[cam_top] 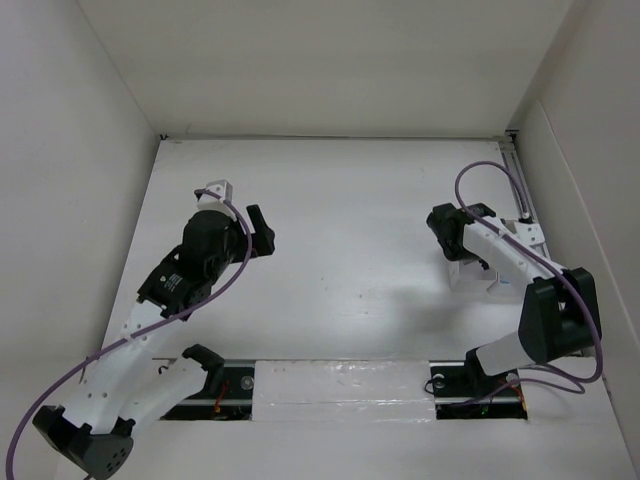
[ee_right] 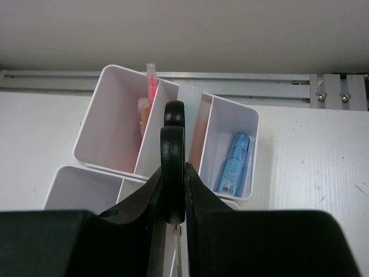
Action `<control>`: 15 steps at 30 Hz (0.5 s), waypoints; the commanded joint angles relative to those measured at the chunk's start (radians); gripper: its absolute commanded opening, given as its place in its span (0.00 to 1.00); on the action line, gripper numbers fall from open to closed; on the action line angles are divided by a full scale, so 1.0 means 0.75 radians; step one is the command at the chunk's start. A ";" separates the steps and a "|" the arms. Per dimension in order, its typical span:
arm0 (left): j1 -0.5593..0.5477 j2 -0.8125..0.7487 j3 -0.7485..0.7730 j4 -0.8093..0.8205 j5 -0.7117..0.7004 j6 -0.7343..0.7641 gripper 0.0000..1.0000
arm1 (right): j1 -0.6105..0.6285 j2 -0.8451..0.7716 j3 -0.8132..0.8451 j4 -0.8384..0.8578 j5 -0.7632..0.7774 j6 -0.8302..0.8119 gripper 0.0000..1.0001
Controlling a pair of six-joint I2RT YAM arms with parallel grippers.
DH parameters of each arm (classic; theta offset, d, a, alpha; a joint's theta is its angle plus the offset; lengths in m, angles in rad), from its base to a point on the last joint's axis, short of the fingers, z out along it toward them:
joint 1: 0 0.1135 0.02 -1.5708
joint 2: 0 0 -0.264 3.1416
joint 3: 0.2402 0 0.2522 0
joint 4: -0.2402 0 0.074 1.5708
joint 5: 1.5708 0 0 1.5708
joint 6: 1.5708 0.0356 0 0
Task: Sort the stationery into containers
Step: Place the stationery into the container
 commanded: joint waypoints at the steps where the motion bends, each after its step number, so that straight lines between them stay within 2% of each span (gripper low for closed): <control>1: 0.002 -0.022 -0.002 0.044 0.005 0.021 1.00 | 0.015 0.015 0.018 -0.068 0.038 0.028 0.00; 15: 0.002 -0.034 -0.002 0.044 0.017 0.021 1.00 | 0.095 0.029 0.031 -0.068 0.014 0.016 0.04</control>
